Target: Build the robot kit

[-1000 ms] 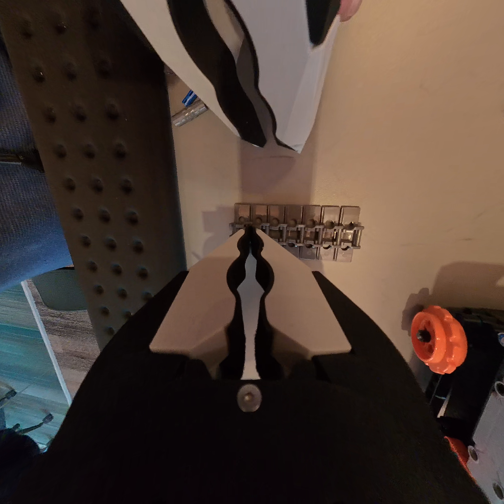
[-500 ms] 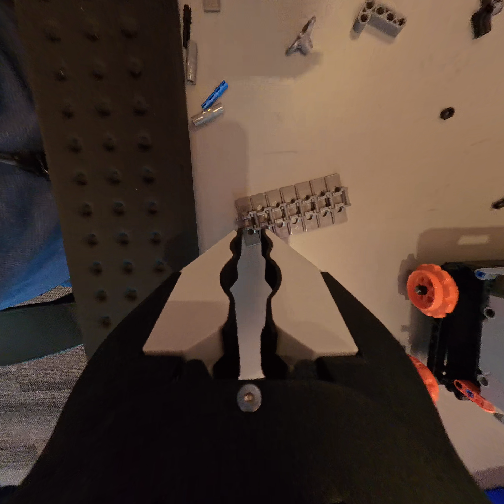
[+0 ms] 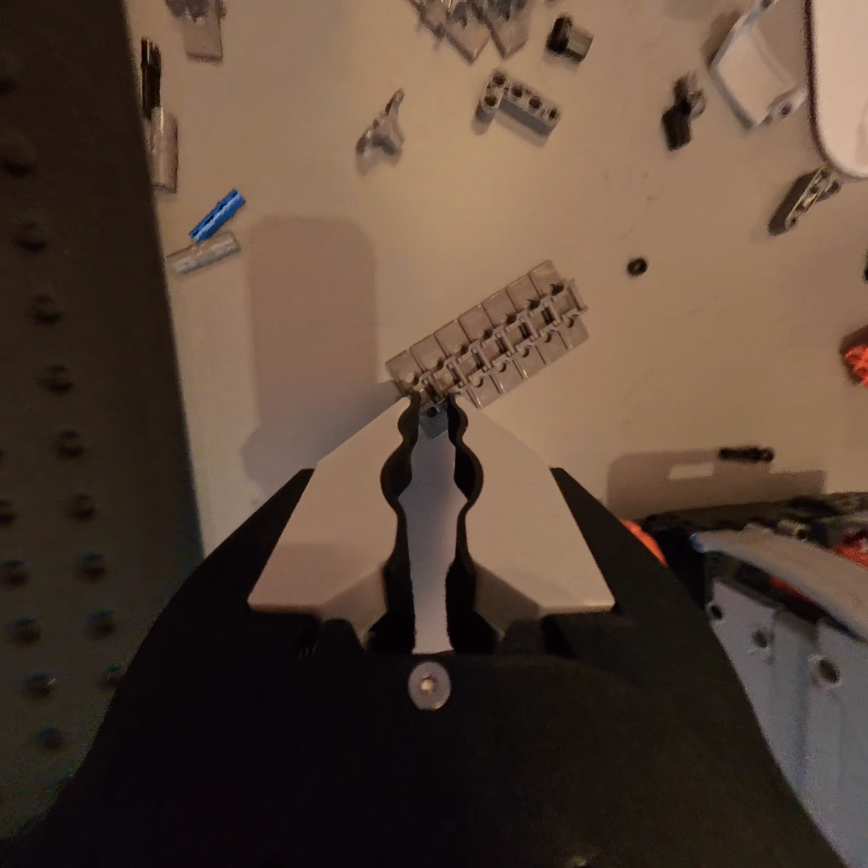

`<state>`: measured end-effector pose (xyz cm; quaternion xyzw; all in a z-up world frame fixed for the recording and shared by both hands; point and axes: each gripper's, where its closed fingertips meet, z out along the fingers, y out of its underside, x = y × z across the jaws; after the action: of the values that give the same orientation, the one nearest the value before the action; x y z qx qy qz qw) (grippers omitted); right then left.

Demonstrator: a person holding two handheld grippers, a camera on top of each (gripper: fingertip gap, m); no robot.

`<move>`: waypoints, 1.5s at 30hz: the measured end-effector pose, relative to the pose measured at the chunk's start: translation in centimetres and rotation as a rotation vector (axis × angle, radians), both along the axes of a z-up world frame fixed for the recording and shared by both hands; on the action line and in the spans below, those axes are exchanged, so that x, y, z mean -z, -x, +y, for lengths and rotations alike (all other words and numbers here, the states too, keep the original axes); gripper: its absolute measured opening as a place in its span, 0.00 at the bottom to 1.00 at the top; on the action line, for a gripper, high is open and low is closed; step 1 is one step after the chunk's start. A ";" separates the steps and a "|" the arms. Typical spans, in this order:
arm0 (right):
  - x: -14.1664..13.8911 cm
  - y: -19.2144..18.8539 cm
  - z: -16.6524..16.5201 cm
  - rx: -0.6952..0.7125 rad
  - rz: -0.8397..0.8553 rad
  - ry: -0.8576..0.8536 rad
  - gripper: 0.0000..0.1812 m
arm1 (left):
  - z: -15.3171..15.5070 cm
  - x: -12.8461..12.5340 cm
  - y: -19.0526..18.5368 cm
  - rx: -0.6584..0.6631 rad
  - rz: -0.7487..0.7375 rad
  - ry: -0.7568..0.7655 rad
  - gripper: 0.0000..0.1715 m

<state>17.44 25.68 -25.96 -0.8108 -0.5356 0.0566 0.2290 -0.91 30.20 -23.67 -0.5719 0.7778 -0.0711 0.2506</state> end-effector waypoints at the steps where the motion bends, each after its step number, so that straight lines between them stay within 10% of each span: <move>1: 0.0 0.1 0.5 -0.010 -0.009 -0.010 0.05 | -0.1 0.2 0.4 -0.009 0.001 -0.003 0.13; 12: -1.8 1.2 0.7 -0.034 0.056 -0.102 0.07 | 0.7 2.1 0.9 -0.023 -0.014 -0.088 0.00; 24: -3.5 3.9 -1.4 -0.094 0.157 -0.150 0.07 | -0.9 1.5 0.3 -0.082 -0.033 -0.040 0.18; 30: -3.4 4.5 -1.4 -0.108 0.169 -0.157 0.06 | -0.3 1.6 -0.8 -0.168 -0.090 -0.081 0.09; 45: -4.5 0.8 -3.6 -0.055 0.234 -0.153 0.07 | -5.4 -0.6 -9.7 0.265 -0.102 -0.072 0.08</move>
<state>16.62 22.07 -21.47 -0.7641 -0.5299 0.1159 0.3492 8.77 24.82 -23.12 -0.4504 0.8348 -0.1045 0.2987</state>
